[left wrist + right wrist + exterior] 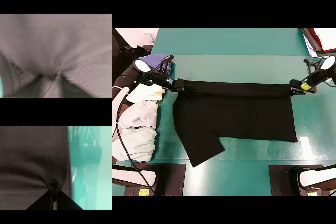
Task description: Fold the shirts.
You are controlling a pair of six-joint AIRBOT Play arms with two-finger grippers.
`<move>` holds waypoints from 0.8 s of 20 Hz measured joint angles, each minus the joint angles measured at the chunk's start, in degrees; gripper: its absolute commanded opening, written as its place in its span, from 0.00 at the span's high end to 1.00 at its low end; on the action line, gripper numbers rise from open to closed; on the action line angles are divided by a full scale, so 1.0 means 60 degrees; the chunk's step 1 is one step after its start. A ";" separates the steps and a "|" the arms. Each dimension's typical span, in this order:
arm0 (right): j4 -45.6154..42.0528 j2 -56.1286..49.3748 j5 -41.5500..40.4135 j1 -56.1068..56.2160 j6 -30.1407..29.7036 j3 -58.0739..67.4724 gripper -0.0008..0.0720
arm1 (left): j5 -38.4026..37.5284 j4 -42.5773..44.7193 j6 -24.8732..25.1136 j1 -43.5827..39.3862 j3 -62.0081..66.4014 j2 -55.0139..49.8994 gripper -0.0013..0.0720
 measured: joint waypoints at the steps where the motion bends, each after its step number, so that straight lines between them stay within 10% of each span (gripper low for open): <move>1: -0.0011 0.0000 0.0007 0.0051 0.0004 -0.0076 0.71 | -0.0058 0.0004 -0.0211 0.0007 -0.0026 0.0000 0.01; 2: 0.0062 -0.0004 0.0040 0.0080 0.0004 -0.0087 0.40 | -0.0117 0.0015 -0.0335 0.0007 -0.0033 0.0004 0.01; 3: 0.0233 0.0000 0.0157 0.0076 0.0000 -0.0018 0.35 | -0.0262 0.0018 -0.0459 0.0022 -0.0022 0.0007 0.01; 16: 0.1971 0.3446 0.1581 -0.1410 -0.1330 -0.1479 0.59 | -0.1851 0.0117 -0.1592 0.1388 -0.5191 0.4921 0.01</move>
